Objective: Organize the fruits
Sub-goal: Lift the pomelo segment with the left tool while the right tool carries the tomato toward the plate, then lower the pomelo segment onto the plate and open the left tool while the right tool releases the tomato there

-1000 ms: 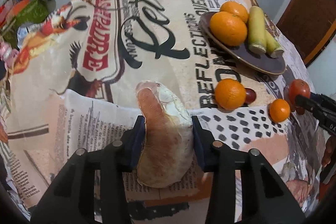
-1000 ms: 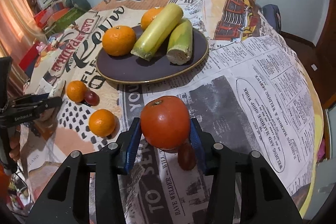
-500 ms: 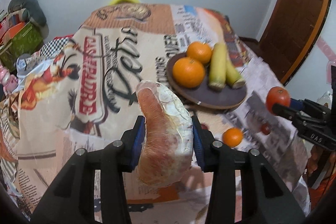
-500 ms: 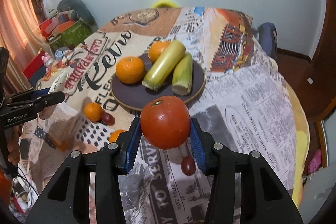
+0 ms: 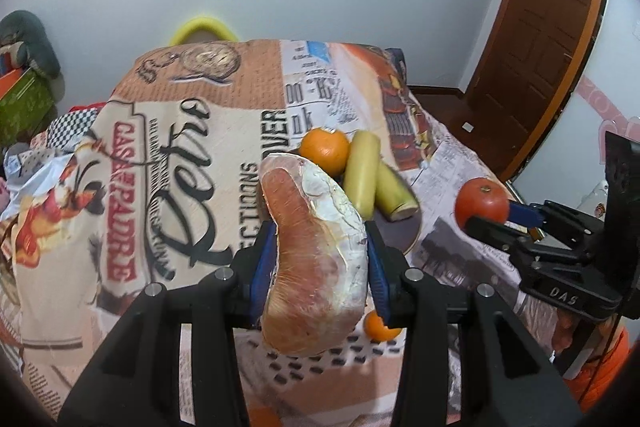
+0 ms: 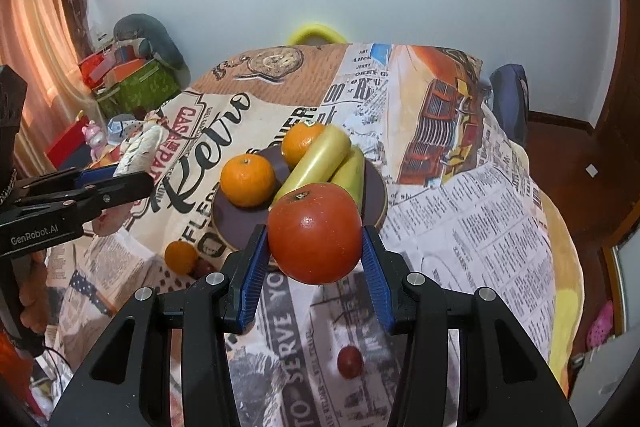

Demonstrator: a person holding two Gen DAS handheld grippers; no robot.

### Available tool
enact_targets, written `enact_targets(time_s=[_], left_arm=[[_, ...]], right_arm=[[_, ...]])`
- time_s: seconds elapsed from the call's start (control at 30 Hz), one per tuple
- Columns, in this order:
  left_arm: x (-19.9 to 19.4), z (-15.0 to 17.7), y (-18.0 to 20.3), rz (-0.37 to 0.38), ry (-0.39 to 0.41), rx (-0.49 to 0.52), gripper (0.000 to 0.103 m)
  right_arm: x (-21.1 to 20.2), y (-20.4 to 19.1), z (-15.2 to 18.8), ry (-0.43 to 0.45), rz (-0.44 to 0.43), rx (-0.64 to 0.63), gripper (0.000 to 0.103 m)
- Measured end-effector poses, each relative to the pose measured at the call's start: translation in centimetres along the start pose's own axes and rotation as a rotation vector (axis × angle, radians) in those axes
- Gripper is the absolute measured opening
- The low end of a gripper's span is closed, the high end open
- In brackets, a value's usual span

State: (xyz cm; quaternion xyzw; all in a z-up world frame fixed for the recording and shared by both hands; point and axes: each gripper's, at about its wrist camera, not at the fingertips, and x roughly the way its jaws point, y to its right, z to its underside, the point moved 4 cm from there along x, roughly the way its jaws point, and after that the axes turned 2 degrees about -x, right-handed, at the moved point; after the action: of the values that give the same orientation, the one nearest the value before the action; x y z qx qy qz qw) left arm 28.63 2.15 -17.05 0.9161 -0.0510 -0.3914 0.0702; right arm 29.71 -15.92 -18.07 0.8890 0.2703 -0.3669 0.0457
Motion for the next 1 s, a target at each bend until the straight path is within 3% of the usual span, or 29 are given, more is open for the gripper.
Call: enact_targets(time_s=[0.53, 1.0], left_arm=[[5.3, -2.2, 1.5, 0.049, -0.025, 0.012, 0.042], [9.1, -2.0, 0.6, 0.047, -0.094, -0.015, 0.042]], right_arm=[[4.0, 0.1, -0.9, -0.03, -0.035, -0.029, 0.043], [6.8, -0.7, 0.1, -0.075, -0.059, -0.081, 0.044]])
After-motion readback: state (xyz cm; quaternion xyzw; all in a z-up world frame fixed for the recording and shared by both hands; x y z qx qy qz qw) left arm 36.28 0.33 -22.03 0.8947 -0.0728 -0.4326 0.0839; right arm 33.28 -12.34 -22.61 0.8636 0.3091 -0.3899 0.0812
